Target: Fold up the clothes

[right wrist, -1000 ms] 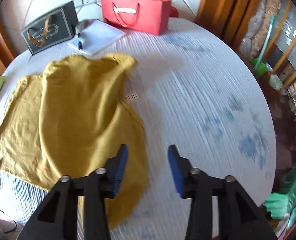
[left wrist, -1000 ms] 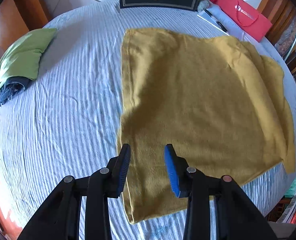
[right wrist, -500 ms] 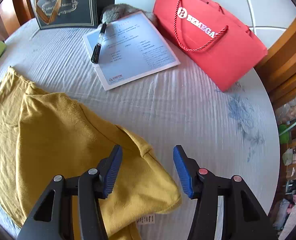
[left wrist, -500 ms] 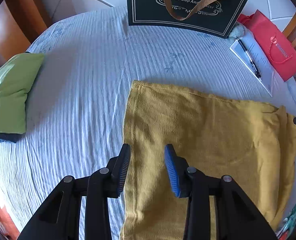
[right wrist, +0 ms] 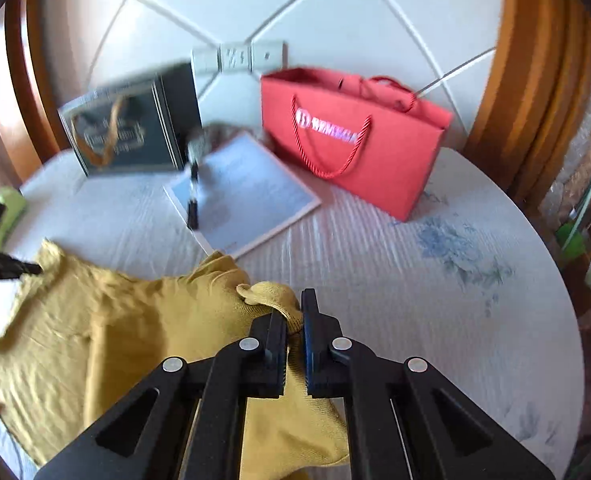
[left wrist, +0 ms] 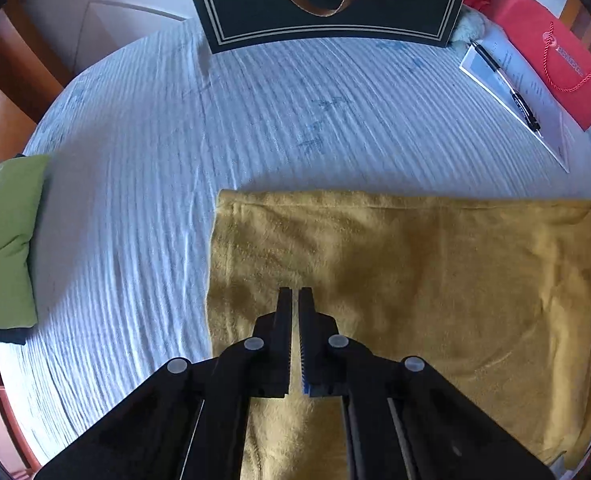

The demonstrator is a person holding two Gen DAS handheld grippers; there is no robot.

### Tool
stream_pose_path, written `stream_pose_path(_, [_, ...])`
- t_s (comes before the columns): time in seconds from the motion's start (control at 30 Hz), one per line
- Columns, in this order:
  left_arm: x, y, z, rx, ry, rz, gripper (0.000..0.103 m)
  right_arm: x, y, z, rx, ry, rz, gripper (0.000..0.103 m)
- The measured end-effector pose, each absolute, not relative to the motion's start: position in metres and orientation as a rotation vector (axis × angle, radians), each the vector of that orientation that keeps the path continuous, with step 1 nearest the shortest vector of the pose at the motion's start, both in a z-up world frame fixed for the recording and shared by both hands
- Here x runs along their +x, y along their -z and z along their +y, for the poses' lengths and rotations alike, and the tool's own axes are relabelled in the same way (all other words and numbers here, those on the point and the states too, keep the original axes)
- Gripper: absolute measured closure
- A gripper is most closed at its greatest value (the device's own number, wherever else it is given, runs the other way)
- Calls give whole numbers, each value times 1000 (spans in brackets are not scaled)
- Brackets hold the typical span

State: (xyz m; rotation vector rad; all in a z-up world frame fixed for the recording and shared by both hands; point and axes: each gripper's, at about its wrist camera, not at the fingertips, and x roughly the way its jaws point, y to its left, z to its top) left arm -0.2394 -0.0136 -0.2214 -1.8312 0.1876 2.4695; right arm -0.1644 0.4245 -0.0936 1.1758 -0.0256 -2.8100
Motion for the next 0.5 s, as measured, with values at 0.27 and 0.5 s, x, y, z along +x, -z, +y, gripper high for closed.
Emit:
stream_pose_path(0.27, [-207,223,-43,-1882,-2422,83,99,-102,173,489,1887,2685,-116,84])
stream_pose_path(0.5, [-223,194,-41,-1766,-2454,25,61,-113,135,465,1680,2665,-79,67])
